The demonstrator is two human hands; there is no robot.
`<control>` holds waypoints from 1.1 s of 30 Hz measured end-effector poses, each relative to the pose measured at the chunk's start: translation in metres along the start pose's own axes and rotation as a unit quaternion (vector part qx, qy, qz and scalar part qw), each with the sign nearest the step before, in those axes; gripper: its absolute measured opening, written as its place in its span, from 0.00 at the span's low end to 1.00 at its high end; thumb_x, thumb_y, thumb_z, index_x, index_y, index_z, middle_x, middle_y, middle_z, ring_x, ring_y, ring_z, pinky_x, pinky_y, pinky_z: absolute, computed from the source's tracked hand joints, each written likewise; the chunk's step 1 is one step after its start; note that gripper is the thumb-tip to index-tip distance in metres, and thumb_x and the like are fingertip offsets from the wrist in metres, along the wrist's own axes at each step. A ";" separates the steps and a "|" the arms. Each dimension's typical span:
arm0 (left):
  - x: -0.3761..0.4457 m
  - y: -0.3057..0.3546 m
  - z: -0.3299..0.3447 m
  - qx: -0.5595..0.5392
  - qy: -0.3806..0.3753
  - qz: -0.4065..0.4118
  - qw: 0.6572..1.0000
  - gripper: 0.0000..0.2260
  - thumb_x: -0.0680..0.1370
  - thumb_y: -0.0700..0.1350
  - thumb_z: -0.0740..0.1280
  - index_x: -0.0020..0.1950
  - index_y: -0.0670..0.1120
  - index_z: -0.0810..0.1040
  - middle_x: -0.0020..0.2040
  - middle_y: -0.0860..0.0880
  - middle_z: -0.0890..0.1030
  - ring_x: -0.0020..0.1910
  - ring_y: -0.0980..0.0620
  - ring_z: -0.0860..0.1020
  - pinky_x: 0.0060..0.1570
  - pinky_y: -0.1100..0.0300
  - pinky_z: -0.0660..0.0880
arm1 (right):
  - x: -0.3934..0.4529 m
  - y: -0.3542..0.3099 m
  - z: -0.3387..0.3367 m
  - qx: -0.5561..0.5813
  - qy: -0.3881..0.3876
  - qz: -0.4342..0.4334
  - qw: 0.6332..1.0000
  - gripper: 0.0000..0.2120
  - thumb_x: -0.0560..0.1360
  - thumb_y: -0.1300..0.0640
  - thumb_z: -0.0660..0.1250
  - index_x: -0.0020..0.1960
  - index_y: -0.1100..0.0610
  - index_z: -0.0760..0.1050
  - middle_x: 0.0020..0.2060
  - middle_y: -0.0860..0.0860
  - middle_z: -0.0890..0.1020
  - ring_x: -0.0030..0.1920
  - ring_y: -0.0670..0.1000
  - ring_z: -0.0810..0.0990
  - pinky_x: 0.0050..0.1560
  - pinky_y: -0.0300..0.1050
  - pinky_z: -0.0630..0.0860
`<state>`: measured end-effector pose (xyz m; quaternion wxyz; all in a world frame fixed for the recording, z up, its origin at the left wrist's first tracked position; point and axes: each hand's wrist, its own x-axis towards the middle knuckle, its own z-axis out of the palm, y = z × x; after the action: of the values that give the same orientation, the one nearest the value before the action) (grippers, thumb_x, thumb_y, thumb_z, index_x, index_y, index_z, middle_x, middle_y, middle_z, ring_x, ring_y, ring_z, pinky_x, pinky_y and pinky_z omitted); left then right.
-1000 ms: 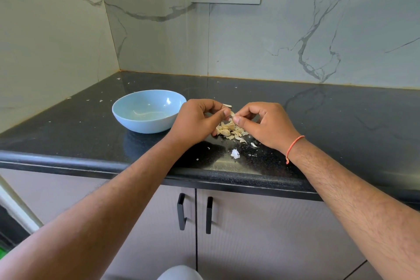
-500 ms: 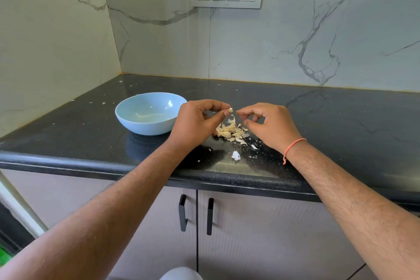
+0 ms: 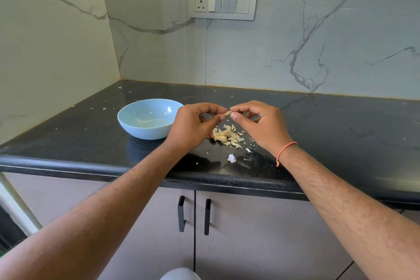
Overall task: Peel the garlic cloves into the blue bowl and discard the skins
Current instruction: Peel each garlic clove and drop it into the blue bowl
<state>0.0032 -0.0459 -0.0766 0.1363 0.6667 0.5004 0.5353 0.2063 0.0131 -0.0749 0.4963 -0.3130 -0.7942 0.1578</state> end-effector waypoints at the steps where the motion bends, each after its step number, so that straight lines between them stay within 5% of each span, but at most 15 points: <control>1: 0.000 0.002 -0.002 0.004 0.000 0.000 1.000 0.07 0.80 0.44 0.75 0.57 0.45 0.87 0.32 0.67 0.81 0.25 0.58 0.79 0.28 0.71 0.71 | 0.001 -0.003 0.000 0.006 0.002 -0.002 1.000 0.04 0.76 0.56 0.77 0.51 0.51 0.88 0.45 0.41 0.86 0.41 0.45 0.82 0.41 0.31 0.74; 5: -0.002 0.011 -0.017 0.003 0.011 0.003 1.000 0.06 0.80 0.46 0.75 0.56 0.47 0.87 0.40 0.61 0.86 0.27 0.54 0.82 0.31 0.67 0.74 | 0.009 -0.018 0.002 0.013 -0.009 -0.008 1.000 0.02 0.77 0.55 0.77 0.49 0.51 0.87 0.43 0.43 0.86 0.41 0.47 0.82 0.40 0.34 0.75; 10: -0.003 0.022 -0.050 0.051 0.005 -0.011 0.999 0.06 0.81 0.48 0.74 0.54 0.48 0.88 0.33 0.66 0.83 0.24 0.59 0.78 0.30 0.71 0.70 | 0.020 -0.043 0.014 0.005 -0.038 -0.025 0.999 0.01 0.78 0.55 0.75 0.48 0.50 0.86 0.43 0.44 0.86 0.44 0.47 0.83 0.42 0.40 0.79; 16: -0.009 0.025 -0.099 0.062 -0.005 -0.072 0.995 0.04 0.77 0.49 0.78 0.50 0.52 0.88 0.40 0.50 0.87 0.30 0.54 0.80 0.29 0.62 0.75 | 0.029 -0.071 0.043 0.044 -0.086 -0.003 0.995 0.01 0.76 0.56 0.77 0.46 0.51 0.85 0.41 0.43 0.86 0.41 0.46 0.83 0.46 0.43 0.81; 26: -0.028 0.020 -0.133 0.058 0.000 -0.078 0.995 0.05 0.78 0.47 0.77 0.54 0.50 0.89 0.38 0.62 0.86 0.30 0.59 0.80 0.29 0.64 0.74 | 0.044 -0.101 0.064 0.053 -0.174 0.043 0.982 0.02 0.76 0.56 0.77 0.44 0.53 0.86 0.38 0.45 0.86 0.38 0.42 0.81 0.43 0.38 0.78; 33: -0.019 0.034 -0.102 0.211 -0.061 0.028 0.975 0.04 0.79 0.44 0.76 0.52 0.53 0.88 0.29 0.67 0.77 0.29 0.65 0.77 0.31 0.74 0.67 | 0.040 -0.093 0.025 -0.101 -0.250 0.026 0.963 0.03 0.77 0.50 0.76 0.47 0.48 0.84 0.37 0.41 0.83 0.36 0.39 0.79 0.40 0.35 0.74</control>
<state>-0.0641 -0.1132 -0.0239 0.0085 0.7256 0.5739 0.3795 0.1407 -0.0294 -0.0068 0.2439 -0.3327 -0.8962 0.1630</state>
